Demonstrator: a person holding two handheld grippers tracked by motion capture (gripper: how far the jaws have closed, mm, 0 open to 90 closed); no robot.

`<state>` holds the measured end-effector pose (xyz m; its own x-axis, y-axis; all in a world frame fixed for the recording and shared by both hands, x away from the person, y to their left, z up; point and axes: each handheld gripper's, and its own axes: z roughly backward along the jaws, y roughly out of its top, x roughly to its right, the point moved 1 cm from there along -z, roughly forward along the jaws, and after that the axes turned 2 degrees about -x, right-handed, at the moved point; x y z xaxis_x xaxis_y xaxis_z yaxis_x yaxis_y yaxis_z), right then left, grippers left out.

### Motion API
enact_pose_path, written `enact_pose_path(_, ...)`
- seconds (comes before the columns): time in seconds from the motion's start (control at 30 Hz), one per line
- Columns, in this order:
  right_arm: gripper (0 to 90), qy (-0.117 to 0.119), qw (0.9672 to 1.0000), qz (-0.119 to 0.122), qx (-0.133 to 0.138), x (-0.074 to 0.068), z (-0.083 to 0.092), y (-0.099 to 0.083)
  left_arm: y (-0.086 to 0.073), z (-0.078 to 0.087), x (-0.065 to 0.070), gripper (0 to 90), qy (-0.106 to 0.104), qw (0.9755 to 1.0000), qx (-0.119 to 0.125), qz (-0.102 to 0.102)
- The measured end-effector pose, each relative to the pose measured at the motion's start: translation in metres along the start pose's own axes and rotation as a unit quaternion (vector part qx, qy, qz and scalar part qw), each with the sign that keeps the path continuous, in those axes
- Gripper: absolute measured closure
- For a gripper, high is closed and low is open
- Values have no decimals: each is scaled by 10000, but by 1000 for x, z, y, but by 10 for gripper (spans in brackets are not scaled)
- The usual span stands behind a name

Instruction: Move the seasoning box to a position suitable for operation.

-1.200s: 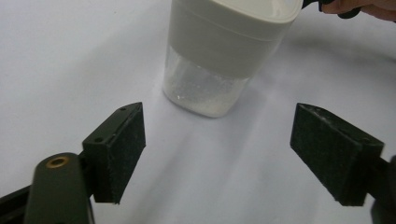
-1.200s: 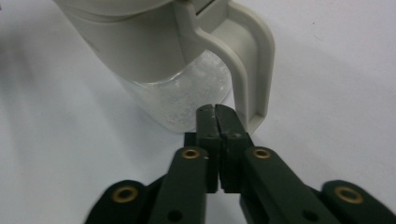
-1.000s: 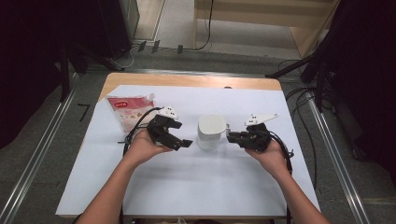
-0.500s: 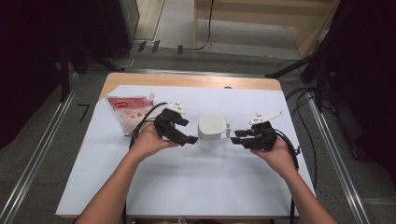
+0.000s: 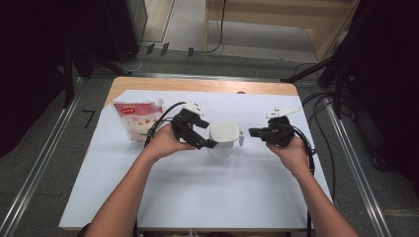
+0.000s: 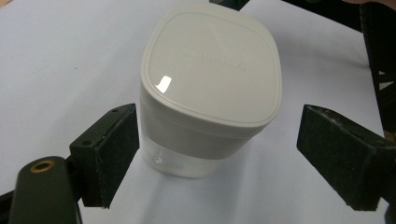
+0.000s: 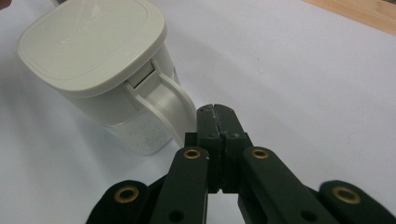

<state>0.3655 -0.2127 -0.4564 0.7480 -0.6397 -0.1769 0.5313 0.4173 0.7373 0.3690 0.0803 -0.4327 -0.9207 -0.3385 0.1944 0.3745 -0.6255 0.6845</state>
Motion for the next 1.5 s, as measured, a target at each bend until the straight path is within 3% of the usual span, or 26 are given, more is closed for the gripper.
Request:
enact_pose_path(0.37,900,54,9999,52,-119,-7,-13,-3,-3,-18,-4,130,-35,10000,-70,-11)
enact_pose_path(0.53,900,43,9999,56,-144,-7,-17,-4,-4,-22,-7,126,-70,9999,-31,-148)
enact_pose_path(0.7,900,52,9999,14,-148,-6,-18,-4,-3,-29,-11,150,-37,9995,-157,-268)
enact_pose_path(0.87,900,90,9997,55,-206,-7,-20,-5,-4,-29,-13,154,-119,9992,-65,-384)
enact_pose_path(0.93,900,-17,9996,143,-238,-10,-22,-5,-3,-29,-12,154,-83,9990,-57,-426)
enact_pose_path(1.5,900,-19,9997,132,-220,-10,-22,-5,0,-28,-9,153,-12,9995,-42,-308)
